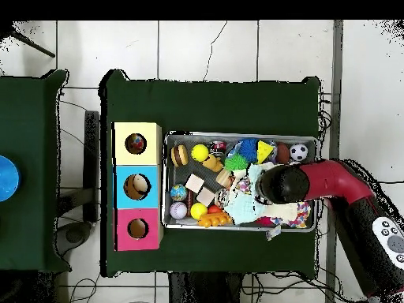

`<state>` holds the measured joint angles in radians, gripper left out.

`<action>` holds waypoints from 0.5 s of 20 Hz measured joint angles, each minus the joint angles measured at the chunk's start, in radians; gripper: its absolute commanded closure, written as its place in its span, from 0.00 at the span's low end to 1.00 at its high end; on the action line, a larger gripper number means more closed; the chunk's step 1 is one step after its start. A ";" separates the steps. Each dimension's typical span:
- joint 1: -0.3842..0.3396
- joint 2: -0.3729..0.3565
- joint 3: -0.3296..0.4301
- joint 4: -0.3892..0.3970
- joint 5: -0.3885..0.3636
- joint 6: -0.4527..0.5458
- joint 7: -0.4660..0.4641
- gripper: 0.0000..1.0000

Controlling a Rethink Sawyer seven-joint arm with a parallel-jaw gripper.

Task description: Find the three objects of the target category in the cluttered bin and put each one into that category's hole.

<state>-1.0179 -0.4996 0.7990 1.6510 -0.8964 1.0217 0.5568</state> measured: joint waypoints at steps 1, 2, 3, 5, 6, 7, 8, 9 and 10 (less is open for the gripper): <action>0.003 0.011 0.002 -0.006 -0.008 -0.016 -0.010 1.00; 0.005 0.018 0.003 -0.011 -0.015 -0.028 -0.016 1.00; 0.007 0.023 0.003 -0.015 -0.021 -0.037 -0.020 1.00; 0.010 0.036 0.003 -0.024 -0.039 -0.061 -0.029 1.00; 0.011 0.040 0.003 -0.026 -0.046 -0.069 -0.033 1.00; 0.011 0.043 0.003 -0.028 -0.051 -0.074 -0.037 1.00; 0.011 0.048 0.003 -0.030 -0.062 -0.083 -0.045 1.00; 0.011 0.051 0.004 -0.031 -0.070 -0.085 -0.054 1.00; 0.010 0.052 0.004 -0.032 -0.072 -0.085 -0.062 1.00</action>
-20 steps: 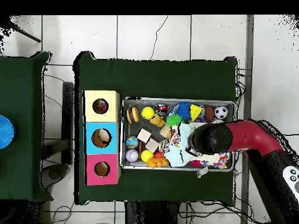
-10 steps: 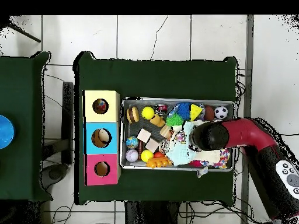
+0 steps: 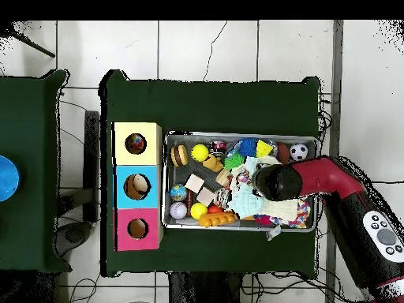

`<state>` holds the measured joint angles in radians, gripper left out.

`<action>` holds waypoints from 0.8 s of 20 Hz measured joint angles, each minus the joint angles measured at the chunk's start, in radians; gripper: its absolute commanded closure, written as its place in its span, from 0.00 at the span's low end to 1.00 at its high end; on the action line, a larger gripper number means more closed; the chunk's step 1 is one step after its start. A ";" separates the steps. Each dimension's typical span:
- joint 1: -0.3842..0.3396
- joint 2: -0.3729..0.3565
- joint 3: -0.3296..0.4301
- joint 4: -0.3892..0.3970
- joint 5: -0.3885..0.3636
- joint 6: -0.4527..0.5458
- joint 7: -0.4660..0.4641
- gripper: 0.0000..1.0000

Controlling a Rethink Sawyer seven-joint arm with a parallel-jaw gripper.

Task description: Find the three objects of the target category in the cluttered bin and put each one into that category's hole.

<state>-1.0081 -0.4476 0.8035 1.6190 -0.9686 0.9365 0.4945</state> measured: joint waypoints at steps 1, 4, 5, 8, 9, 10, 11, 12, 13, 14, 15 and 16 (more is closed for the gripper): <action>-0.001 0.001 0.001 -0.001 0.000 0.000 -0.007 1.00; -0.006 0.006 0.003 -0.004 0.000 0.000 -0.050 1.00; -0.008 0.008 0.004 -0.005 0.000 0.000 -0.063 1.00; -0.015 0.011 0.009 -0.006 0.003 0.000 -0.101 1.00; -0.020 0.009 0.012 -0.006 0.009 0.003 -0.122 1.00; -0.026 0.004 0.016 -0.005 0.021 0.012 -0.141 1.00; -0.031 -0.006 0.019 -0.006 0.037 0.030 -0.160 1.00; -0.036 -0.016 0.023 -0.006 0.054 0.047 -0.178 1.00; -0.039 -0.026 0.025 -0.006 0.067 0.065 -0.191 1.00; -0.040 -0.033 0.027 -0.007 0.075 0.078 -0.199 1.00; -0.041 -0.040 0.028 -0.008 0.083 0.090 -0.206 1.00; -0.043 -0.071 0.032 -0.015 0.107 0.144 -0.233 1.00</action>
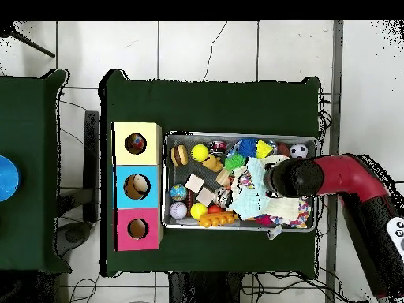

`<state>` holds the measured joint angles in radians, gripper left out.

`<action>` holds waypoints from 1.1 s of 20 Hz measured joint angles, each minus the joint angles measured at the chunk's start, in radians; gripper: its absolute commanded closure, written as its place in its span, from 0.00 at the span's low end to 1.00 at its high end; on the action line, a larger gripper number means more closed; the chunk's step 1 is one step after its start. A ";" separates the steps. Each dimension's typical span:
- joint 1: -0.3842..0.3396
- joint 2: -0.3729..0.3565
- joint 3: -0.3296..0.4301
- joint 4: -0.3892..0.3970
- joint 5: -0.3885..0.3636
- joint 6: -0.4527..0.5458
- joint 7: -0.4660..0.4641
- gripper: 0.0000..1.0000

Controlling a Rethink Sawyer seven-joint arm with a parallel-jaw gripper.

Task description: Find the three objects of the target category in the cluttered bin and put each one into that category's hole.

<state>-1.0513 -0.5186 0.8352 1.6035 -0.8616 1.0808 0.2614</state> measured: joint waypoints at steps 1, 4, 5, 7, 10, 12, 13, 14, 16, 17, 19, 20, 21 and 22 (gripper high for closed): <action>0.000 -0.012 0.001 -0.005 0.007 0.021 -0.009 1.00; -0.001 -0.056 0.004 -0.030 0.023 0.083 -0.034 1.00; -0.002 -0.066 0.004 -0.038 0.024 0.088 -0.036 1.00; -0.003 -0.083 0.005 -0.049 0.026 0.094 -0.038 1.00; -0.007 -0.094 0.005 -0.063 0.025 0.092 -0.038 1.00; -0.010 -0.092 0.005 -0.070 0.024 0.082 -0.038 1.00; -0.011 -0.089 0.005 -0.073 0.023 0.075 -0.038 1.00; -0.014 -0.085 0.005 -0.075 0.020 0.061 -0.038 1.00; -0.016 -0.073 0.004 -0.076 0.011 0.027 -0.038 1.00; -0.016 -0.059 0.004 -0.076 0.006 -0.006 -0.038 1.00; -0.014 -0.013 0.001 -0.075 0.007 -0.104 -0.038 0.00; -0.013 -0.006 0.000 -0.075 0.009 -0.118 -0.038 0.00; -0.012 0.000 -0.002 -0.074 0.011 -0.131 -0.038 0.00; -0.012 0.006 -0.003 -0.073 0.012 -0.145 -0.038 0.00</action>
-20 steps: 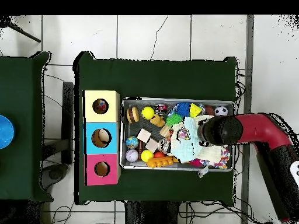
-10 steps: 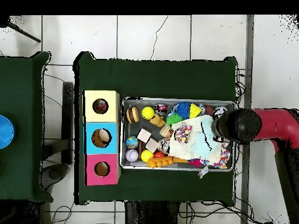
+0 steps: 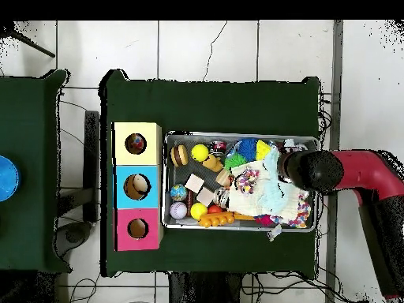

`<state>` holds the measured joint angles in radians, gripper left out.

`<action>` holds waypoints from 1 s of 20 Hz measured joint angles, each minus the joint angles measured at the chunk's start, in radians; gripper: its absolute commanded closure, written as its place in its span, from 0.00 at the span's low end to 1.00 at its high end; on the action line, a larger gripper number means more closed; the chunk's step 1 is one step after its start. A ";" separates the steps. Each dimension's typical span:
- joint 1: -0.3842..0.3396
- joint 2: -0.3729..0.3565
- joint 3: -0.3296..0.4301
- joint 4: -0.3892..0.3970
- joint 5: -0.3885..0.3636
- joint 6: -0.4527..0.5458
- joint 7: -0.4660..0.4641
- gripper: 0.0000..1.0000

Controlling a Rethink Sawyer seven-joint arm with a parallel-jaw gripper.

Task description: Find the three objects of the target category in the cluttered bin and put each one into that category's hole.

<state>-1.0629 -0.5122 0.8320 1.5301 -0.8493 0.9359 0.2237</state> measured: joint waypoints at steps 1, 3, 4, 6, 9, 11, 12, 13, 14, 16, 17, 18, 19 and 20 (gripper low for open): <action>0.002 0.007 -0.002 0.001 0.002 -0.017 0.000 0.00; 0.014 0.026 -0.017 0.011 0.007 -0.082 0.000 0.00; 0.017 0.027 -0.021 0.013 0.007 -0.090 0.000 0.00; 0.029 0.026 -0.034 0.028 0.008 -0.121 0.000 0.00; 0.029 0.025 -0.039 0.041 0.008 -0.138 0.000 0.00; 0.017 0.025 -0.038 0.063 0.012 -0.159 0.000 0.00; 0.010 0.025 -0.038 0.072 0.016 -0.167 0.000 0.00; 0.002 0.024 -0.038 0.081 0.019 -0.176 0.000 0.00; -0.012 0.021 -0.039 0.099 0.026 -0.190 0.000 0.00; -0.030 0.011 -0.040 0.126 0.034 -0.210 0.000 0.00; -0.037 0.002 -0.042 0.140 0.038 -0.218 0.000 0.00; -0.041 -0.007 -0.043 0.152 0.041 -0.222 0.000 0.00; -0.047 -0.025 -0.045 0.172 0.048 -0.225 0.000 0.00; -0.051 -0.044 -0.047 0.190 0.055 -0.225 0.000 0.00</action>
<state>-1.1144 -0.5558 0.7852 1.7199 -0.7943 0.7109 0.2237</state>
